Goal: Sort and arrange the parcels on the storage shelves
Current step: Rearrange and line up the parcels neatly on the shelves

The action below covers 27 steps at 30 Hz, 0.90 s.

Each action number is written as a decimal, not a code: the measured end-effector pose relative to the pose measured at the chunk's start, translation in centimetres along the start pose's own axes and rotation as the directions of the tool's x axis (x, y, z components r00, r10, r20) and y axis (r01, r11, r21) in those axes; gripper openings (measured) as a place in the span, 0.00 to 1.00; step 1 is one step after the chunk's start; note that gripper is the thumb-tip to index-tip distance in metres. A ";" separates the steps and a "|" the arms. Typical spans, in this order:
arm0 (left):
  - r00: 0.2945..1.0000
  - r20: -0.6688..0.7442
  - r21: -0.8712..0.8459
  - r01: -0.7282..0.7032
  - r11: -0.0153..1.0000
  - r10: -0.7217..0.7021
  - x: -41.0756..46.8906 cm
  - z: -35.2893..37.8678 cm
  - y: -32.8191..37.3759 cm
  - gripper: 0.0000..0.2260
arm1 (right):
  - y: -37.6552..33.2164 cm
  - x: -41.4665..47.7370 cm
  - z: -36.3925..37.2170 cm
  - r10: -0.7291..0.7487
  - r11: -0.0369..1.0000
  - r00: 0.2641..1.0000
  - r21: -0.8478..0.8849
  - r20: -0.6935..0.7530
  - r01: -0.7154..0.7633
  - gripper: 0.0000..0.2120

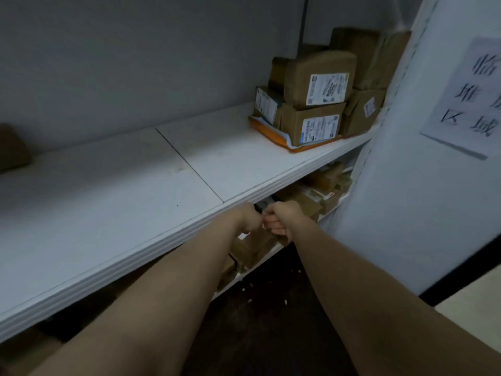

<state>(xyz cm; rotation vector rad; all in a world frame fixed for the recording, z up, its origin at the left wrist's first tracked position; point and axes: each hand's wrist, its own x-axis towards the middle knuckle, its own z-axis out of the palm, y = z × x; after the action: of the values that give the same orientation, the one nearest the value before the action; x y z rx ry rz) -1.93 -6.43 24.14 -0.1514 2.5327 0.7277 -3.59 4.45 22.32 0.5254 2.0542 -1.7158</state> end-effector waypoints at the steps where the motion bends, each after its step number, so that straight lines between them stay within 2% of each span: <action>1: 1.000 -0.020 -0.024 0.010 1.000 -0.010 -0.8 -0.9 0.2 0.09 | -1.1 -0.7 0.2 -0.032 0.999 0.999 -0.025 0.007 0.033 0.05; 3: 0.993 -0.118 -0.070 0.009 0.998 -0.018 -2.9 -2.9 0.0 0.12 | -3.4 -2.4 1.2 -0.101 0.993 0.994 -0.059 0.047 0.104 0.03; 6: 0.969 -0.234 -0.199 0.035 0.979 -0.082 -5.2 -5.6 -1.6 0.05 | -5.8 -4.5 3.7 -0.191 0.974 0.975 -0.106 0.112 0.202 0.04; 10: 0.920 -0.347 -0.304 0.074 0.950 -0.183 -8.2 -9.1 -5.7 0.02 | -7.8 -6.5 8.7 -0.255 0.937 0.940 -0.183 0.227 0.298 0.03; 13: 0.867 -0.425 -0.333 0.117 0.936 -0.259 -10.1 -11.5 -9.5 0.13 | -9.1 -7.6 13.6 -0.304 0.897 0.902 -0.226 0.308 0.380 0.04; 14: 0.852 -0.449 -0.332 0.121 0.935 -0.269 -10.7 -12.1 -10.7 0.14 | -9.5 -8.0 15.2 -0.313 0.881 0.888 -0.245 0.337 0.404 0.03; 21: 0.691 -0.588 -0.435 0.167 0.885 -0.420 -13.9 -18.6 -21.8 0.14 | -12.2 -9.7 29.8 -0.376 0.745 0.768 -0.324 0.518 0.583 0.02; 24: 0.617 -0.627 -0.472 0.185 0.862 -0.476 -14.4 -21.7 -27.9 0.15 | -13.5 -9.7 36.2 -0.411 0.687 0.721 -0.331 0.558 0.647 0.10; 27: 0.517 -0.679 -0.489 0.210 0.847 -0.520 -15.1 -24.3 -33.2 0.15 | -14.8 -9.5 42.1 -0.461 0.587 0.648 -0.339 0.607 0.735 0.11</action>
<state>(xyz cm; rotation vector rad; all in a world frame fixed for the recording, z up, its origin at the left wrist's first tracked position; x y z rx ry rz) 8.50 -47.92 33.82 -1.4223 2.9425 1.0925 -0.45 -39.73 33.01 -0.8404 2.3343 -1.2062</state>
